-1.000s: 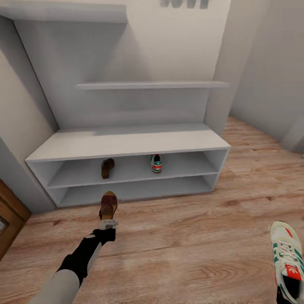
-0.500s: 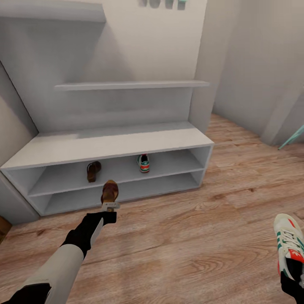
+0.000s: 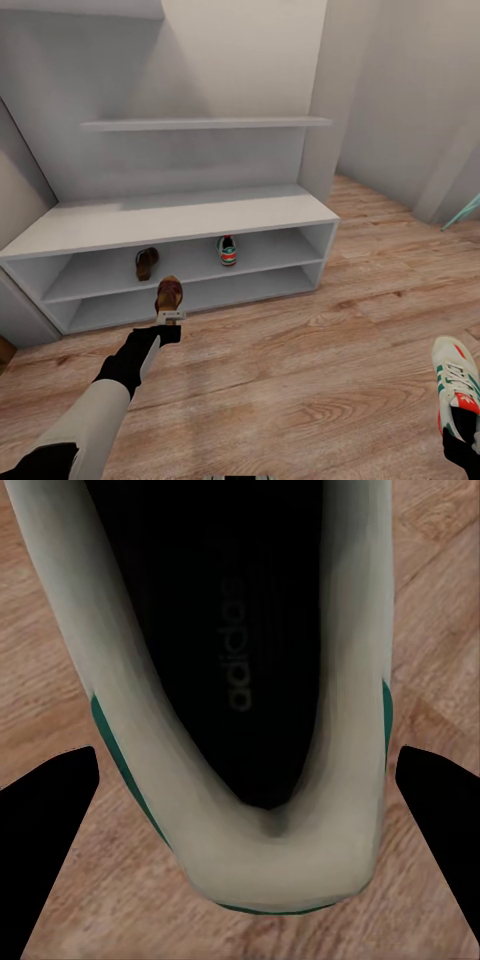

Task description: Pick up the two gym shoes and the two sandals from the corridor floor and place them onto the hallstand (shoe rack) in the corridor, making sure they are on the rack and not on the floor. Arrange them so the two gym shoes are next to each other and the two sandals are next to each other.

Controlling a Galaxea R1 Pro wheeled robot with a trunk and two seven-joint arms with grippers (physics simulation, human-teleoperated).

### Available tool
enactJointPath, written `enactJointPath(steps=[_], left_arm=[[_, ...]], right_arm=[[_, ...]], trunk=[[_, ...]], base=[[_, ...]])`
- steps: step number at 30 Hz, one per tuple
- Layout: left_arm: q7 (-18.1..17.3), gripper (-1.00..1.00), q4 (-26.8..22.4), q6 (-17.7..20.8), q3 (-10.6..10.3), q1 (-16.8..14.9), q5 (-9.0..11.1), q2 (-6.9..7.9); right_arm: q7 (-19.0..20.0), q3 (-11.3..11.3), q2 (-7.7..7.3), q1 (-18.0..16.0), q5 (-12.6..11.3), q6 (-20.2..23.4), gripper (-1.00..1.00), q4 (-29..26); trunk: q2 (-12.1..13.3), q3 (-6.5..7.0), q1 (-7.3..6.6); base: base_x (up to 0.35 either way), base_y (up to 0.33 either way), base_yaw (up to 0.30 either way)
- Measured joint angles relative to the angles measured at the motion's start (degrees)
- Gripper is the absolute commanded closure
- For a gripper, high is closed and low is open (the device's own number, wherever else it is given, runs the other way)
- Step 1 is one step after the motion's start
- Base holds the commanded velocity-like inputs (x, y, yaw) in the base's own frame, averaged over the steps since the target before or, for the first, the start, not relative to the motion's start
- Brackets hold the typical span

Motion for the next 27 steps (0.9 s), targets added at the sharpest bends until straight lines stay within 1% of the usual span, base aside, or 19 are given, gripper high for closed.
enactJointPath(steps=[5, 10, 21, 27], left_arm=[[0.0, 1.00, -0.7, 0.0, 0.0, -0.5, -0.2, -0.39], [0.0, 1.00, -1.0, 0.0, 0.0, -1.0, -0.2, -0.24], [0.1, 1.00, -1.1, 0.2, 0.0, -4.0, -0.3, 0.00], [0.1, 1.00, -1.1, 2.3, 0.0, -4.8, -0.2, 0.12]], right_arm=[[0.0, 0.0, -0.02, 0.0, 0.0, 0.0, 1.00, 0.0], [0.0, 0.0, -0.03, 0.0, 0.0, 0.1, 1.00, 0.0], [-0.1, 0.1, 0.05, 0.0, 0.0, 0.1, 1.00, 0.0], [-0.2, 0.1, 0.16, 0.0, 0.2, 0.0, 1.00, 0.0]], trunk=[[-2.0, -1.35, 1.10], [-2.1, -2.91, 1.24], [-2.2, -6.34, 1.52], [-2.3, -7.95, 1.67]], base=[[0.000, 0.000, 0.000], [0.000, 0.000, 0.000], [0.000, 0.000, 0.000], [0.000, 0.000, 0.000]])
